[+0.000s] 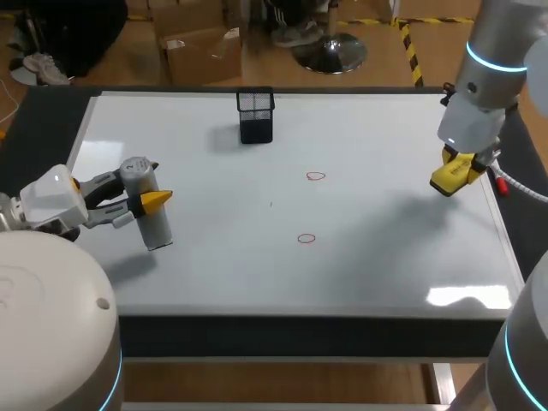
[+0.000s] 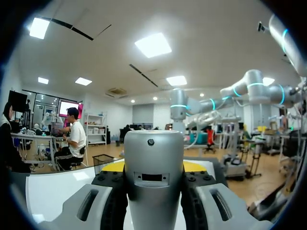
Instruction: Pick up the inspection probe, press it on each red-marked spot on the whiteboard one by one, put down the probe, pick up the eraser, and wipe off all the red marks.
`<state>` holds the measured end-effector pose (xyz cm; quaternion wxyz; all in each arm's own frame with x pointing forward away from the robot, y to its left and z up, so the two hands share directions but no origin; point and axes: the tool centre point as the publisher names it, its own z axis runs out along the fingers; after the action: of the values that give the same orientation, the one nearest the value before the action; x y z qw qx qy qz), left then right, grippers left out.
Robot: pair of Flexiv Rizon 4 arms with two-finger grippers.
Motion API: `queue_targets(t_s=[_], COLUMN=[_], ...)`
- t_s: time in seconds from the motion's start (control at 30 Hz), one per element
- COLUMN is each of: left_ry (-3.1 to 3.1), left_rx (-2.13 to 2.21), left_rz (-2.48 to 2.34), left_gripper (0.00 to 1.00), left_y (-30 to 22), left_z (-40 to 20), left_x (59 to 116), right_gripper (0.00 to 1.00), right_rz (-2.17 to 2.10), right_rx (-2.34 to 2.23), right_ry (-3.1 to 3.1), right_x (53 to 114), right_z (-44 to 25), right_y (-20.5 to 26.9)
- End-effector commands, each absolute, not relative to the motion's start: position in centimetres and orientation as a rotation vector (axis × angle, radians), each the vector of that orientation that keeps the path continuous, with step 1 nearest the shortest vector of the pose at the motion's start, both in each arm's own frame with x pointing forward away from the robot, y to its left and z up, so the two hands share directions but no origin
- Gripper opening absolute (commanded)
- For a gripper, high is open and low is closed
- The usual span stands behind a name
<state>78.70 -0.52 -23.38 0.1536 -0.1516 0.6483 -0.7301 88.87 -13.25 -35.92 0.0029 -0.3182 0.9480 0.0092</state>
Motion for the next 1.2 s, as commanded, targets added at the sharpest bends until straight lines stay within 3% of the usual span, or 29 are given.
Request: queue_targets(t_s=[0.03,1.2], left_ry=[1.875,1.978], left_rx=[-0.414,-0.172], left_rz=[-2.101,-2.251], left_gripper=[0.00,0.00], left_y=[-1.4,-12.4], left_z=[-22.7,-21.1], left_x=[79.1,84.2], right_gripper=[0.00,0.00], right_rz=[0.024,0.024], right_rx=[-1.001,-1.001], right_ry=[2.973,2.973], right_x=[88.9,88.9], right_z=[-35.9,-35.9], right_y=[-13.3,-13.3])
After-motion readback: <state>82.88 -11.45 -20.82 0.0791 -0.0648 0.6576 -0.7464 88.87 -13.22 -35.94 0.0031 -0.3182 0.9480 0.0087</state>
